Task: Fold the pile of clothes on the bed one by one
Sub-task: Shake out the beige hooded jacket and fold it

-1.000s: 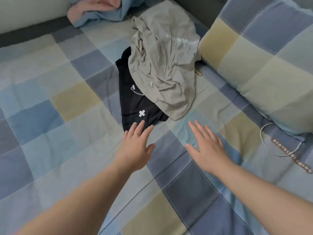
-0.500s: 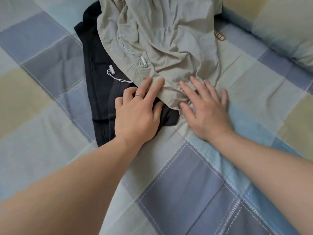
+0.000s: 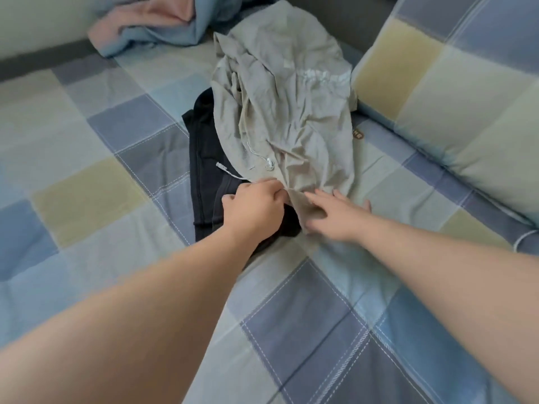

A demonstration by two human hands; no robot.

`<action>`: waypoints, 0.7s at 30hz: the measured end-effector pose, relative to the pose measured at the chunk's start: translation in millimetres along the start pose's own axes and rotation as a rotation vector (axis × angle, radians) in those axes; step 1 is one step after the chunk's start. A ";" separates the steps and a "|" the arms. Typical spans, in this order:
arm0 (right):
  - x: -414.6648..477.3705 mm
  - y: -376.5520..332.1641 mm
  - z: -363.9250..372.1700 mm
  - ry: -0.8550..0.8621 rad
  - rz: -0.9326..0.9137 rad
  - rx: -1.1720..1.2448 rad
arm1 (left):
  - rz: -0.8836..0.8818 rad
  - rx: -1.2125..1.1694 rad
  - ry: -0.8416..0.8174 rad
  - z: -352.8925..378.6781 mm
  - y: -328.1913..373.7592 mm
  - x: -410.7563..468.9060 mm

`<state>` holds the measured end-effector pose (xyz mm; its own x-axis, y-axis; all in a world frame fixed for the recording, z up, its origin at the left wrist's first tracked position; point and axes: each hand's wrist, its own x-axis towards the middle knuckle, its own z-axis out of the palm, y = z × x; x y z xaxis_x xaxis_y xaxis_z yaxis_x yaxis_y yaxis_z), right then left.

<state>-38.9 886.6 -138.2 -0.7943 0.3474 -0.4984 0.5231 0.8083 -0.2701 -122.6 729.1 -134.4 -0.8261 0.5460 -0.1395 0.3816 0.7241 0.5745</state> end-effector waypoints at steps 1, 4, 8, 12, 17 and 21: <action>-19.6 -3.9 -6.2 -0.016 -0.018 0.037 | 0.036 0.017 0.070 -13.6 8.3 -13.8; -85.0 -15.0 -13.4 0.018 -0.066 0.144 | 0.100 0.008 0.195 -54.5 31.8 -62.7; -189.1 -48.3 -33.9 0.078 -0.195 0.412 | 0.109 -0.088 0.192 -121.4 79.9 -152.2; -334.6 -93.3 -97.0 0.096 -0.251 0.596 | 0.016 -0.230 0.126 -212.9 142.6 -258.1; -489.2 -146.0 -178.4 -0.017 -0.310 0.600 | -0.105 -0.498 0.004 -335.6 210.2 -382.1; -578.8 -194.5 -221.7 -0.144 -0.424 0.645 | -0.150 -0.513 0.096 -431.1 242.5 -466.4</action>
<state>250.5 633.7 385.5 -0.9415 -0.0300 -0.3356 0.2952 0.4069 -0.8645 176.4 468.4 417.6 -0.8990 0.3947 -0.1896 0.0255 0.4795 0.8772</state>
